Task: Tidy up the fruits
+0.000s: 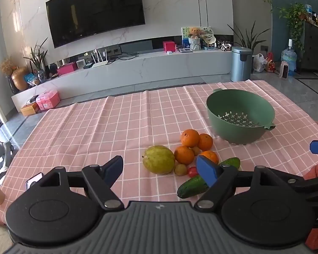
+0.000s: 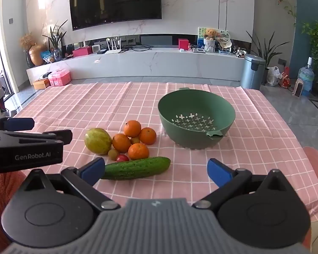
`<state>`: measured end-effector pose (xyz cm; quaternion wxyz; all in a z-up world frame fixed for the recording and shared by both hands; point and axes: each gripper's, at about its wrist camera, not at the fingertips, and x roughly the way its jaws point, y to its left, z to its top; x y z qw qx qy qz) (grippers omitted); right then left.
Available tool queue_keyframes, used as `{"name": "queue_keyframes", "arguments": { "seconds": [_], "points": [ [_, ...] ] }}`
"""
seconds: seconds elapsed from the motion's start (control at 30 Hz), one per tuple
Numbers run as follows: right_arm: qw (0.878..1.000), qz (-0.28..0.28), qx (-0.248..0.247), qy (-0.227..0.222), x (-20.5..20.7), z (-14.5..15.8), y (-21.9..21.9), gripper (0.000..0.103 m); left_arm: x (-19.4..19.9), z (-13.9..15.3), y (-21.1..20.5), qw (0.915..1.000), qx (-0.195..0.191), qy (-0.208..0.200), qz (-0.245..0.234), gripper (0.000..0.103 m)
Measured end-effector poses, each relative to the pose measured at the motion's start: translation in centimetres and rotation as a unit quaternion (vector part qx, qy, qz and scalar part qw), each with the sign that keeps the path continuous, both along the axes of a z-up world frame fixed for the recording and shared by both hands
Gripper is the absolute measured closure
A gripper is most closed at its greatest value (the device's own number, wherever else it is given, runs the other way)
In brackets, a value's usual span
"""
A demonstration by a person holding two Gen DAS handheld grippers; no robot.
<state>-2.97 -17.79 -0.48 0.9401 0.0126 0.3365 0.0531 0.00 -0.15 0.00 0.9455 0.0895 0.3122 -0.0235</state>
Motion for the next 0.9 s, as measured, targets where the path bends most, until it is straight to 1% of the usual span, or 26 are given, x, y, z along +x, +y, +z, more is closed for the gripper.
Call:
{"name": "queue_keyframes", "arguments": {
  "seconds": [0.07, 0.1, 0.2, 0.3, 0.63, 0.9],
  "points": [
    [1.000, -0.001, -0.005, 0.005, 0.01, 0.05, -0.01, 0.004, -0.16, -0.13, -0.08, 1.0000, 0.000, -0.001, 0.003, 0.010],
    [1.000, -0.002, -0.004, 0.004, 0.01, 0.07, -0.06, 0.004, -0.01, -0.09, 0.19, 0.9999, -0.005, 0.011, 0.001, 0.010],
    [1.000, -0.002, 0.000, 0.004, 0.02, 0.06, -0.30, 0.004, 0.17, -0.30, 0.28, 0.9998, -0.011, 0.014, 0.002, 0.010],
    [1.000, -0.001, -0.007, 0.004, 0.02, -0.01, 0.20, 0.004, 0.41, -0.35, 0.11, 0.9998, -0.008, 0.018, 0.004, 0.010],
    [1.000, -0.004, 0.000, 0.010, 0.29, -0.36, -0.06, 0.004, 0.37, -0.38, 0.15, 0.9998, -0.006, 0.019, 0.005, 0.010],
    [1.000, 0.000, -0.005, 0.015, 0.44, -0.57, 0.15, 0.004, 0.39, -0.06, 0.58, 0.9997, -0.010, 0.021, 0.009, 0.010]
  ]
}}
